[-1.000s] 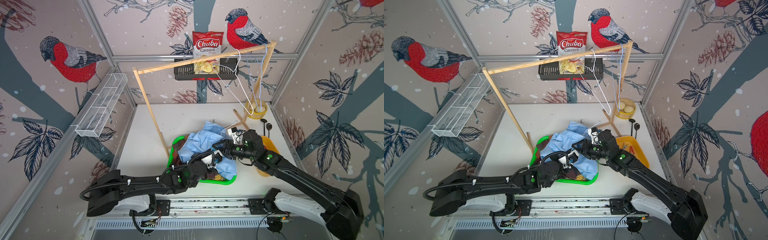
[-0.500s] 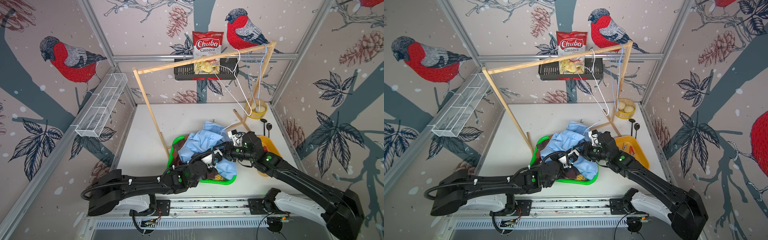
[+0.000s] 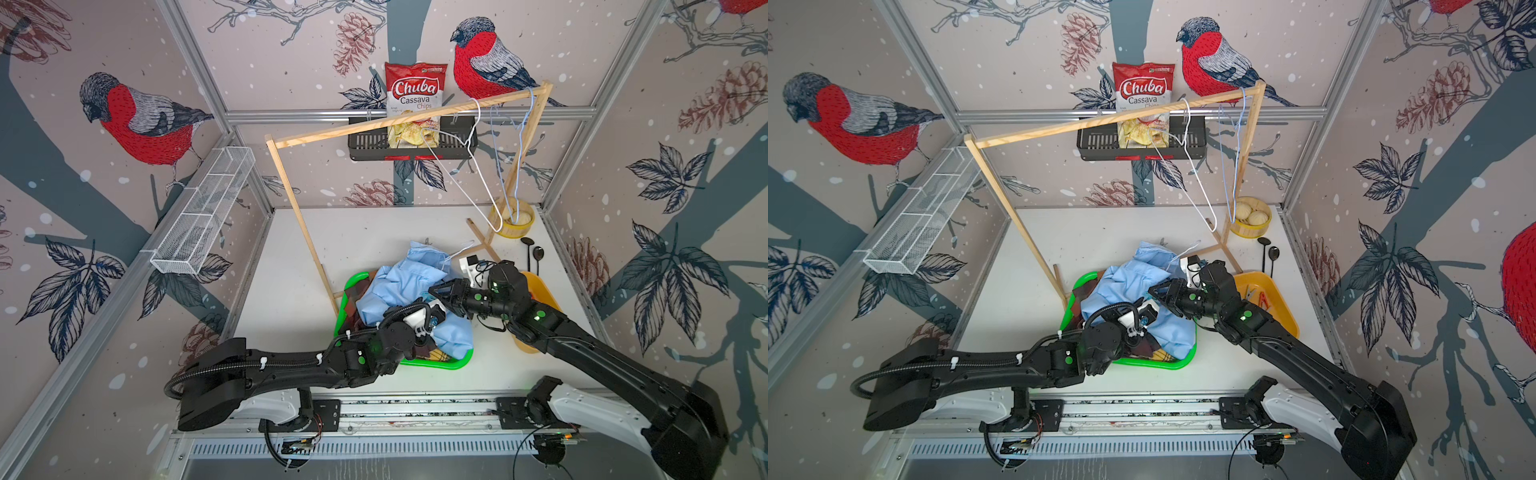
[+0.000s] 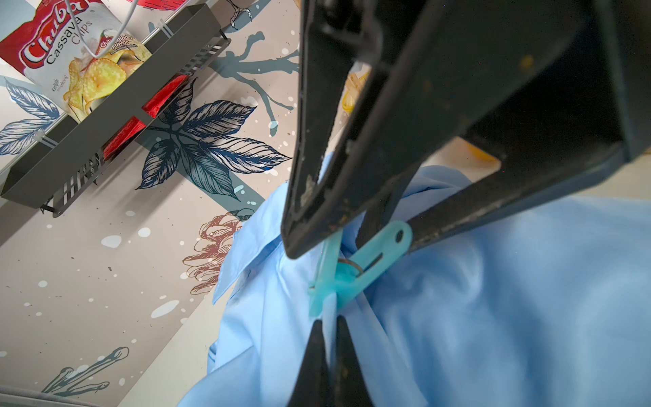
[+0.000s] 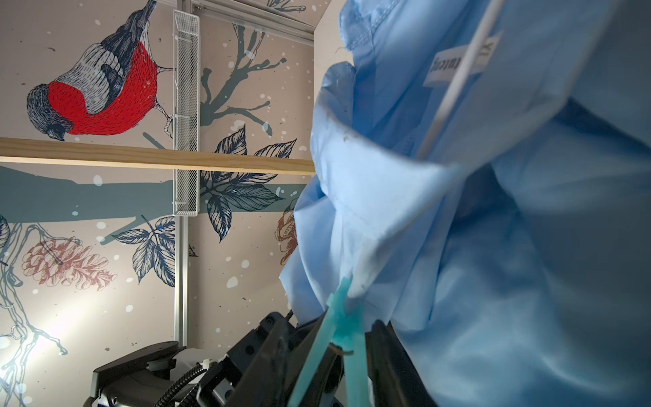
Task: Remove the clothespins securing long-sleeve shirts to the hanger
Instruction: Remove the clamp from the hanger.
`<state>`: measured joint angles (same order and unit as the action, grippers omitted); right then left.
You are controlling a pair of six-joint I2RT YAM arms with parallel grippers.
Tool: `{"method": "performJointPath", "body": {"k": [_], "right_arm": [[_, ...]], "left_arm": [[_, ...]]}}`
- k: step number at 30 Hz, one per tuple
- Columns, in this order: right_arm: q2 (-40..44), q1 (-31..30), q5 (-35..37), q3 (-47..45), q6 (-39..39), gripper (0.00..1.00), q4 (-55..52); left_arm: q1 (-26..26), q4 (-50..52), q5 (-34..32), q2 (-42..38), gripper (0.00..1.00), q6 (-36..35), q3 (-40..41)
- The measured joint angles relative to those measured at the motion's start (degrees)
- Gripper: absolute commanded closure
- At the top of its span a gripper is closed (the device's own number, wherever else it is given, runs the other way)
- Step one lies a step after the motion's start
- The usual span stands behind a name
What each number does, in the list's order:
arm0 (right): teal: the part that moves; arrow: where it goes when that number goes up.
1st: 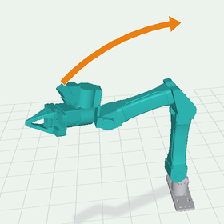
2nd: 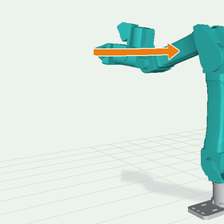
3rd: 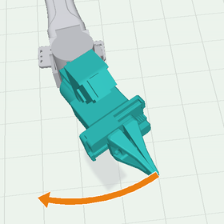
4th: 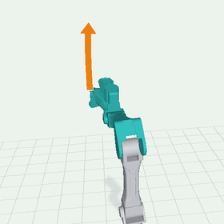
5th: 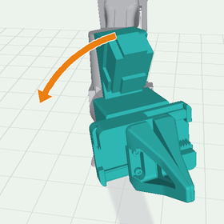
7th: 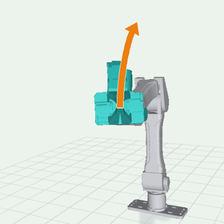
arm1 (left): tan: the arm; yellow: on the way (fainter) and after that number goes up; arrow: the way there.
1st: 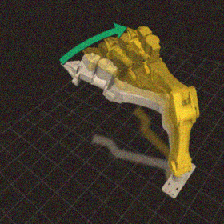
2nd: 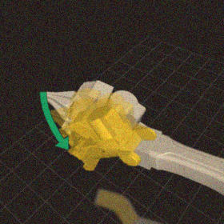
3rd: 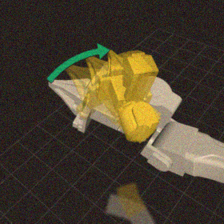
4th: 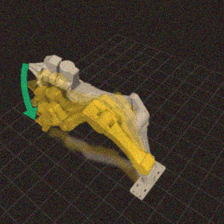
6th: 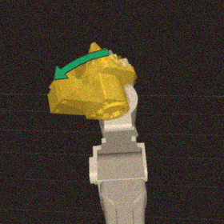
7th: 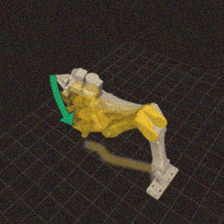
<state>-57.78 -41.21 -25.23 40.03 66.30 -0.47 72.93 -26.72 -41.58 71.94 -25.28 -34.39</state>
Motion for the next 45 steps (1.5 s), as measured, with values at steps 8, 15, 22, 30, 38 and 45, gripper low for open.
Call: {"method": "performJointPath", "body": {"k": [8,15,22,30,38,45], "right_arm": [[0.1,0.0,-0.2,-0.7,0.7,0.69,0.3],[1.4,-0.1,-0.2,-2.4,1.2,0.75,0.5],[1.7,-0.4,0.1,-3.0,1.3,0.81,0.9],[1.8,-0.5,0.6,-3.0,1.3,0.86,0.8],[3.9,0.0,1.1,-2.7,1.0,0.88,-1.4],[9.3,4.8,1.1,-1.8,-0.8,0.90,-6.7]], "left_arm": [[0.0,-0.1,-0.5,0.7,1.00,0.0,-0.2],[0.0,-0.4,-0.8,1.1,1.00,0.0,-0.2],[0.0,-0.4,-0.9,1.6,1.00,0.4,-0.4],[0.0,-0.5,-1.0,2.0,1.00,0.9,-0.5],[0.0,-1.1,-1.9,2.8,1.00,1.3,-0.6],[-1.1,0.1,-2.1,1.9,1.00,3.1,-0.9]]}}
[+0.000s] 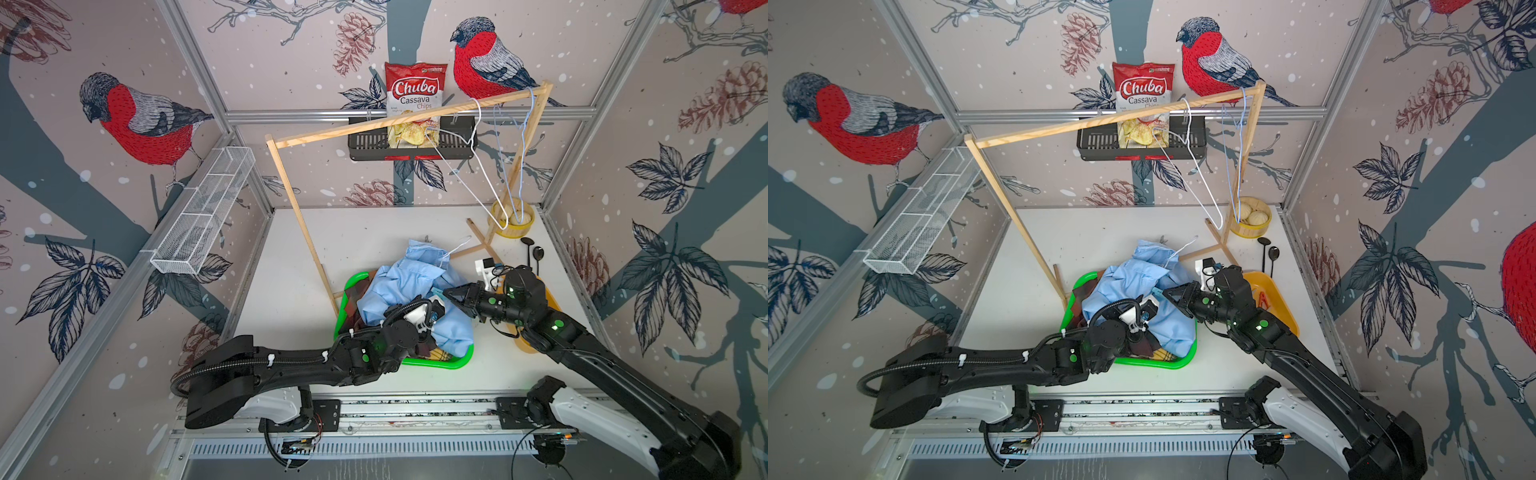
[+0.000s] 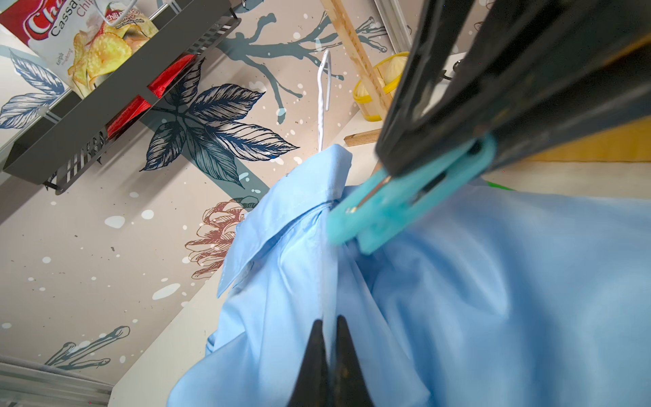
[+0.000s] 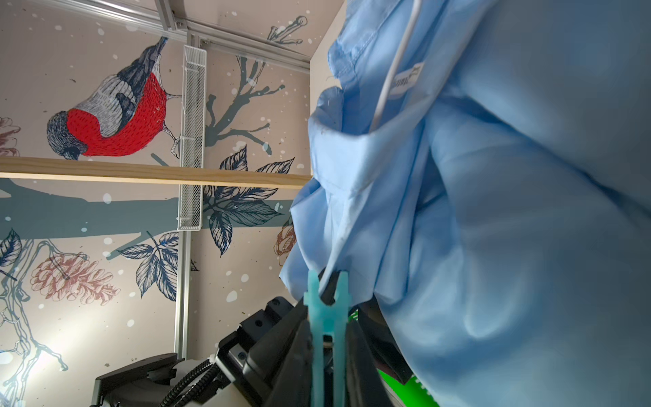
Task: Remove the clothespins securing long-sleeve shirts to the hanger
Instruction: Remove the clamp from the hanger, then place the clamp in the storage box.
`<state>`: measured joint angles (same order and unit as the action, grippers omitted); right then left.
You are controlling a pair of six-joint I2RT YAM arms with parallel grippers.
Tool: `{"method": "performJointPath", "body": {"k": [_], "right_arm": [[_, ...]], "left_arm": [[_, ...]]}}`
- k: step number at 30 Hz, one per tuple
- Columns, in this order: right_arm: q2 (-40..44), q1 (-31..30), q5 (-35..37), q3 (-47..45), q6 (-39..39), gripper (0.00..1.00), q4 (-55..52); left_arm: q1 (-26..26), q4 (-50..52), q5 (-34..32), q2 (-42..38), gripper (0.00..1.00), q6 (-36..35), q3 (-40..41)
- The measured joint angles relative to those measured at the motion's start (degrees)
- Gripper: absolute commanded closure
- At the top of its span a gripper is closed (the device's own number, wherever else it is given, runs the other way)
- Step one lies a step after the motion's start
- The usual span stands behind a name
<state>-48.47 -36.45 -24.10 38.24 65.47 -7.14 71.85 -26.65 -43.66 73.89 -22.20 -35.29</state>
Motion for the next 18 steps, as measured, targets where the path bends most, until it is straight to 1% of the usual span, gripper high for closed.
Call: {"method": "performJointPath", "body": {"k": [2,4,8,12,15,16,17,18], "right_arm": [[3.2,3.2,0.6,0.2,-1.0,0.90,-2.4],[6.7,7.9,1.2,0.5,-2.5,0.89,-5.4],[11.1,20.9,1.5,0.1,-6.1,0.89,-10.7],[11.9,32.6,0.9,-3.5,-10.3,0.89,-14.7],[11.2,40.4,-0.1,-7.1,-13.3,0.88,-15.6],[10.8,42.5,-0.1,-8.1,-14.3,0.86,-16.1],[10.5,44.5,-0.2,-9.1,-15.1,0.80,-16.3],[10.2,46.4,-0.3,-10.0,-16.2,0.71,-16.5]], "left_arm": [[-0.5,0.9,0.0,-0.7,1.00,0.9,0.0],[-0.9,2.4,0.0,-2.0,1.00,1.7,-0.1],[-1.6,5.7,0.1,-7.2,1.00,3.0,0.0],[-1.9,7.9,0.2,-13.6,1.00,3.3,0.1],[-1.9,9.6,1.0,-18.0,1.00,3.3,0.1],[-1.9,10.3,1.7,-19.2,1.00,3.3,0.2],[-1.9,11.1,1.9,-20.5,1.00,3.3,0.2],[-1.9,12.0,2.6,-21.7,1.00,3.4,0.2]]}}
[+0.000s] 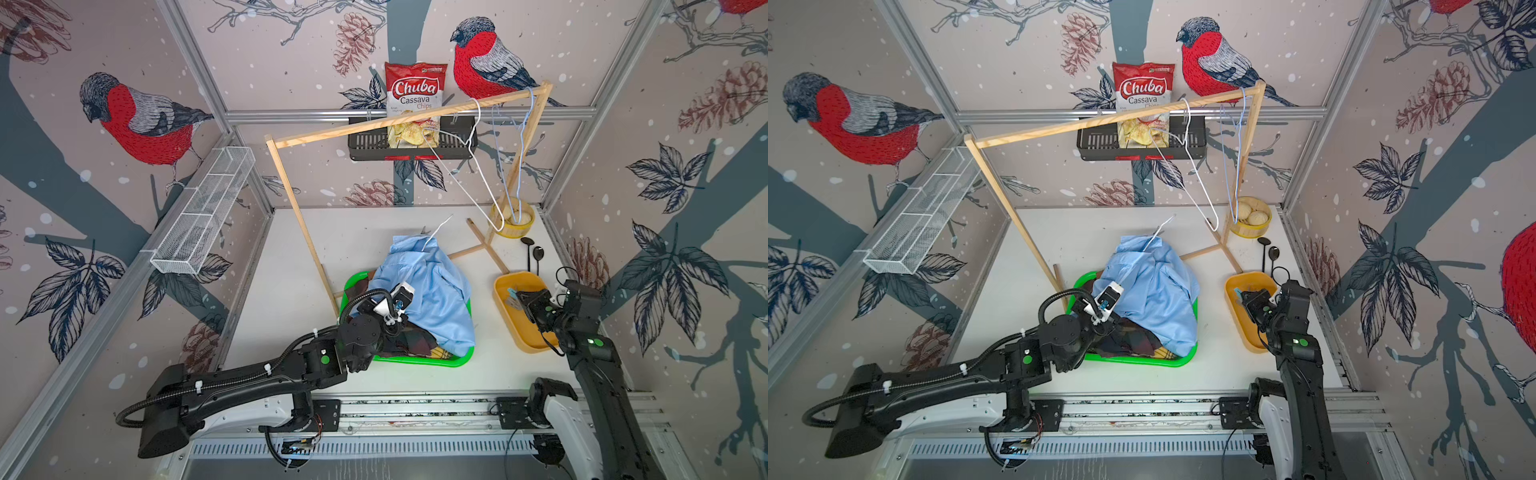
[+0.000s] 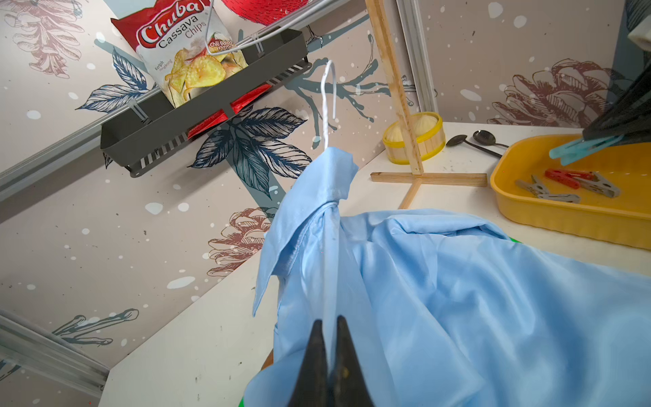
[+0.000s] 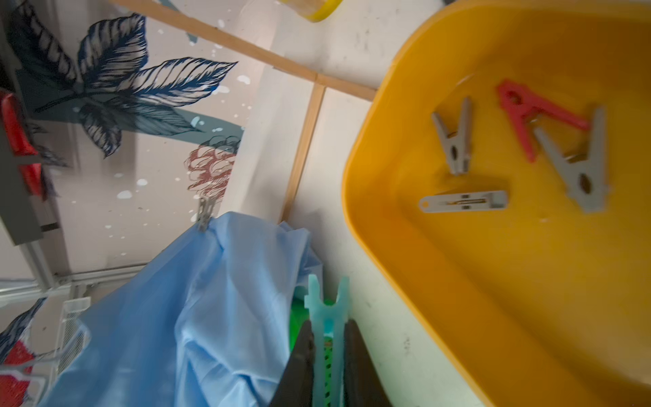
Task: Remove the clothespins securing long-sleeve shirts to the hanger
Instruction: Place the clamp in the storage box, then remove the clamp from the hanger.
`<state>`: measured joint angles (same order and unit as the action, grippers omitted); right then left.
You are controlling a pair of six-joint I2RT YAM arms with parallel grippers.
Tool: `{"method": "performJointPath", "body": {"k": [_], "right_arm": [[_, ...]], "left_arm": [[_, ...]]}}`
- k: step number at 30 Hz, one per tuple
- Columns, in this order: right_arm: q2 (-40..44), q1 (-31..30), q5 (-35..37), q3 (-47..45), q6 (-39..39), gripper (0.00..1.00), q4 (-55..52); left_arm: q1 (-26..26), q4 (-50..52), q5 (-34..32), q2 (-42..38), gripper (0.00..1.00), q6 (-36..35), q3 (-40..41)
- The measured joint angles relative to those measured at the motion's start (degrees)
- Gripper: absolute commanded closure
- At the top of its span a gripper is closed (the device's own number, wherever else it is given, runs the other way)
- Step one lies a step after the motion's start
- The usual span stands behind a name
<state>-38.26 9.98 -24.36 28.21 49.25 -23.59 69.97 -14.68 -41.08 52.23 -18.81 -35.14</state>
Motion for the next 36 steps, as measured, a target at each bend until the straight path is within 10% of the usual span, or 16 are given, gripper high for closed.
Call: {"method": "performJointPath", "body": {"k": [5,10,19,26,36], "right_arm": [[-2.3,4.3,0.6,-4.7,-3.1,0.28,1.6],[-4.4,3.8,1.1,-4.1,-5.7,0.07,3.2],[-5.7,-19.5,7.5,7.4,-7.3,0.00,8.6],[-10.5,-24.9,13.0,9.4,-7.4,0.00,10.6],[-13.8,-25.2,13.4,9.7,-7.3,0.00,11.5]], "left_arm": [[0.6,3.3,5.5,-7.0,1.00,0.6,1.4],[1.1,5.6,12.2,-10.6,1.00,1.4,2.9],[1.3,10.9,15.5,-6.6,1.00,5.3,3.5],[1.8,17.2,16.0,-3.0,0.41,9.4,3.0],[3.1,21.2,15.6,-3.6,0.22,8.0,-1.7]]}}
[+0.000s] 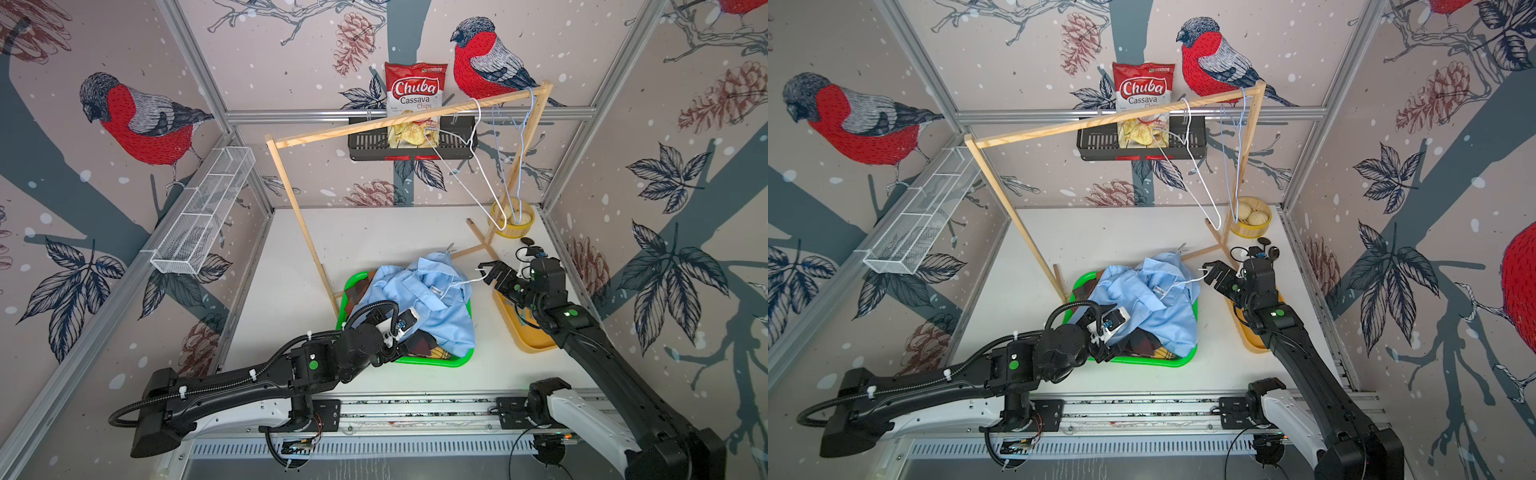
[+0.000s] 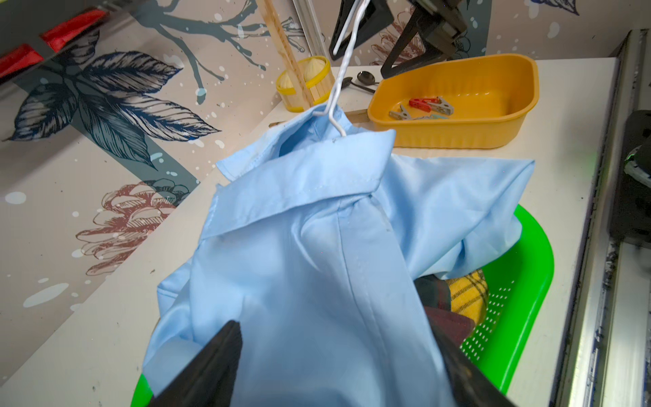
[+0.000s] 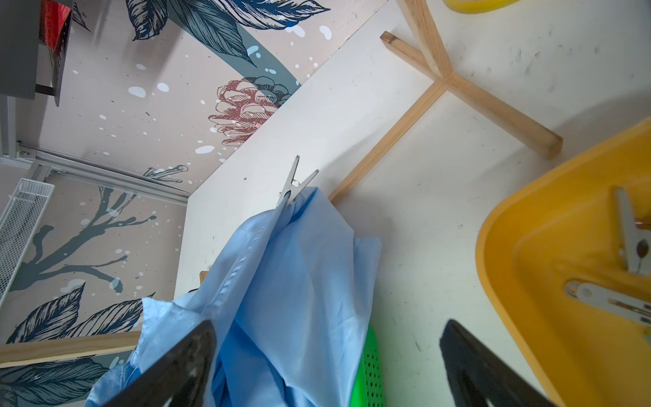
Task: Remove the clothespins securing long-sleeve shirts to the hanger
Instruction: Remove the clamp from the hanger.
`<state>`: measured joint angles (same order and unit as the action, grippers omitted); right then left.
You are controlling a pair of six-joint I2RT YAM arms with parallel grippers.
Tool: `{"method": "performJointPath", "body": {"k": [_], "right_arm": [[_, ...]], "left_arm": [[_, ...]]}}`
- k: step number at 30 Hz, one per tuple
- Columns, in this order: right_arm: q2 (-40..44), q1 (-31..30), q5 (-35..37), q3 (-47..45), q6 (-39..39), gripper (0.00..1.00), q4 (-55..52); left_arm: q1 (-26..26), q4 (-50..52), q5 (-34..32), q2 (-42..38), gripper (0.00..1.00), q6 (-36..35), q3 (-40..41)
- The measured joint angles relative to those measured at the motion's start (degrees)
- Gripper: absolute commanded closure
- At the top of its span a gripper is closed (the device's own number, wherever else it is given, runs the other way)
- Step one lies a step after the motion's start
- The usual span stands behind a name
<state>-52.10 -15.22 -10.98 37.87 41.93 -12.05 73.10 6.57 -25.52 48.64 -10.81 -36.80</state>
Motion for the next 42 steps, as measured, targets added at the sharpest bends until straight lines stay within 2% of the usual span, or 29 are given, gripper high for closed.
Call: {"method": "performJointPath", "body": {"k": [10,17,24,28,36,39,42], "right_arm": [[0.0,0.0,0.0,0.0,-0.2,0.00,0.0],[-0.9,-0.1,-0.8,-0.5,-0.1,0.00,0.3],[-2.6,-0.9,-1.7,-0.3,-0.1,0.00,1.4],[-4.0,-1.9,-1.7,0.4,-0.1,0.00,1.6],[-6.6,-4.6,-1.5,1.9,0.0,0.00,2.6],[-7.6,-5.6,-1.1,2.1,0.0,0.00,3.1],[-8.5,-5.8,-0.9,2.0,0.0,0.00,3.0]], "left_arm": [[1.4,-0.3,3.1,8.8,0.20,-4.3,-11.8],[1.6,-1.0,4.9,10.5,0.18,-4.6,-11.7],[1.6,3.1,6.3,0.7,0.16,-0.6,-7.9],[1.6,6.3,9.8,-5.2,0.13,1.4,-6.7],[1.6,11.0,16.8,-6.0,0.10,3.4,-4.2],[1.6,10.4,17.4,-3.1,0.19,3.4,-4.2],[1.6,9.5,12.1,2.5,0.27,3.3,-3.7]]}}
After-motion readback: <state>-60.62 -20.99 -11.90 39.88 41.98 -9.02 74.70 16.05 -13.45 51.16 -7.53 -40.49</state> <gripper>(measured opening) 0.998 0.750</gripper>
